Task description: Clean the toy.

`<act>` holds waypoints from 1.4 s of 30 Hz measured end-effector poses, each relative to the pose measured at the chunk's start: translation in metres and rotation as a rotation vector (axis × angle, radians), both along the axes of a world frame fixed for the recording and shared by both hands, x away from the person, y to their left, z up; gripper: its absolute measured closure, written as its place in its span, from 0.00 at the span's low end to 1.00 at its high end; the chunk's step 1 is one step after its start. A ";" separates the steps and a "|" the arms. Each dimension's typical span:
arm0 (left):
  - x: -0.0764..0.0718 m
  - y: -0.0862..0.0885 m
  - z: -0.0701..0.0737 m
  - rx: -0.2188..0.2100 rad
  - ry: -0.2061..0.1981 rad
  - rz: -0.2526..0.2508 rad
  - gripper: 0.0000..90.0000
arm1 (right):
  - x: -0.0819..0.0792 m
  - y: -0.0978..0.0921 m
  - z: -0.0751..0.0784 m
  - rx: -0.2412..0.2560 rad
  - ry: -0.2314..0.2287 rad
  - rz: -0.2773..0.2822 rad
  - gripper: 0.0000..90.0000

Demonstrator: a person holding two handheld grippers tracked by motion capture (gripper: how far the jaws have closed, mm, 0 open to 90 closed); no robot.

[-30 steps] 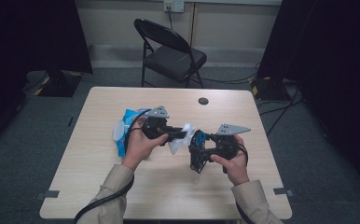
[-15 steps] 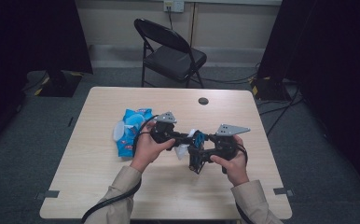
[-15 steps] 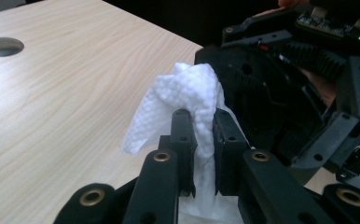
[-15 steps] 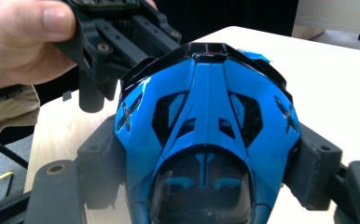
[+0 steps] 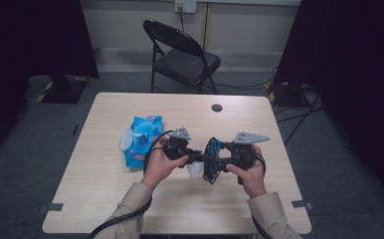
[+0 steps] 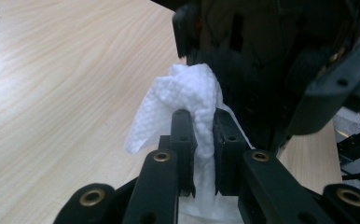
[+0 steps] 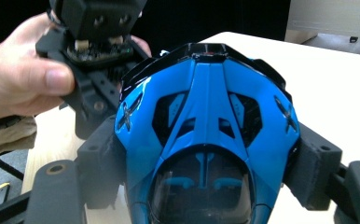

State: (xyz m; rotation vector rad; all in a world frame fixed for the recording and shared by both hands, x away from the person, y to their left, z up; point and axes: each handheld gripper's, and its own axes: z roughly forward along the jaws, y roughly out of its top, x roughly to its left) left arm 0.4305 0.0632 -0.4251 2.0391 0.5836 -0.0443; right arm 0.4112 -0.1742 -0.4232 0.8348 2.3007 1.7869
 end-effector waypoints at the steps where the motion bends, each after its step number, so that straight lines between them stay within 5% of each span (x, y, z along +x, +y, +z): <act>1: 0.000 -0.001 -0.002 0.002 0.003 -0.001 0.90 | 0.000 0.000 0.000 0.000 0.001 -0.001 0.28; 34: -0.014 -0.005 -0.042 0.078 0.056 -0.025 0.90 | 0.001 -0.009 0.006 0.031 -0.008 -0.031 0.28; 38: -0.013 0.004 -0.033 0.057 0.042 -0.007 0.90 | 0.002 -0.011 0.004 0.023 -0.007 -0.035 0.28; 42: -0.010 0.016 -0.006 0.021 -0.011 0.013 0.90 | 0.003 -0.010 0.000 0.006 0.003 -0.037 0.28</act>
